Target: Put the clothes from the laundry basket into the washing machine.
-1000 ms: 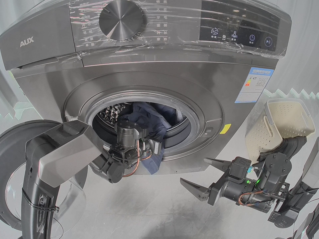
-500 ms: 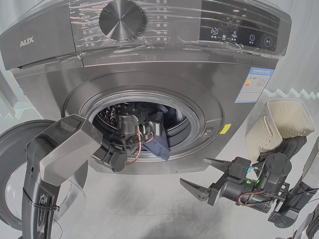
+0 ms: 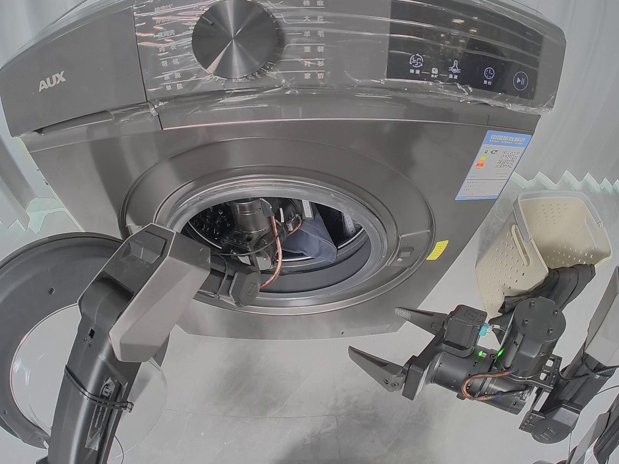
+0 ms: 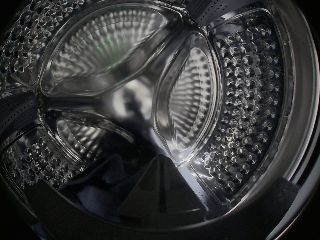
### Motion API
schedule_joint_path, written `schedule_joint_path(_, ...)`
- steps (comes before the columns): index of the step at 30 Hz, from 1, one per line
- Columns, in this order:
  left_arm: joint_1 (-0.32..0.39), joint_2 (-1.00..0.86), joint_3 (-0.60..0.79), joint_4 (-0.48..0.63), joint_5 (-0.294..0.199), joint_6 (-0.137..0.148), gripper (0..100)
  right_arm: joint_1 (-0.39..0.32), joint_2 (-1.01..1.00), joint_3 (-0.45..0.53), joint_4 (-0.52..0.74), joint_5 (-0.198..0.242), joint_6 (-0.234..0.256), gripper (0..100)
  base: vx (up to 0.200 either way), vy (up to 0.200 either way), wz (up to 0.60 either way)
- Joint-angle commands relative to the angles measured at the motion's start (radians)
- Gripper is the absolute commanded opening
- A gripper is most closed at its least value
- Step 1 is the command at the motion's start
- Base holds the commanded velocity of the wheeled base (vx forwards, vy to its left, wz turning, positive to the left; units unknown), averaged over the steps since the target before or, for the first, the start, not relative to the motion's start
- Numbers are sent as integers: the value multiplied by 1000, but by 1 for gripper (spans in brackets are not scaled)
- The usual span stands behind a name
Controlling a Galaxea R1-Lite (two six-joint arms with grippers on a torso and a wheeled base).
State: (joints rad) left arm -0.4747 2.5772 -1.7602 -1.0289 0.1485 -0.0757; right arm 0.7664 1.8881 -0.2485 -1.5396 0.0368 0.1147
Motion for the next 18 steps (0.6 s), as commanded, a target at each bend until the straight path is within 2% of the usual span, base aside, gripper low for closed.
schedule_joint_path(1, 7, 80, -73, 3, 13, -2, 0, 1, 3, -2, -1, 0, 0, 100, 0, 0, 0)
schedule_joint_path(6, 4, 64, 7, 4, 13, -1, 0, -1, 5, -2, -1, 0, 0, 100, 0, 0, 0)
schedule_joint_path(7, -2, 49, 47, 9, 9, -1, 100, 1, 5, -2, -1, 2, 0, 100, 0, 0, 0)
schedule_joint_path(9, -9, 21, 93, 15, 9, -6, 100, -1, 5, -2, -1, 0, 0, 100, 0, 0, 0)
schedule_joint_path(10, -24, -17, 151, 41, -3, -21, 100, 1, 5, -2, -1, 0, 0, 100, 0, 0, 0)
schedule_joint_path(12, -35, -55, 200, 78, -15, -30, 100, 1, 6, -3, -1, 2, 0, 100, 0, 0, 0)
schedule_joint_path(18, -41, -103, 309, 112, -69, -21, 100, 14, 6, -3, -1, 2, 2, 100, 0, 0, 0)
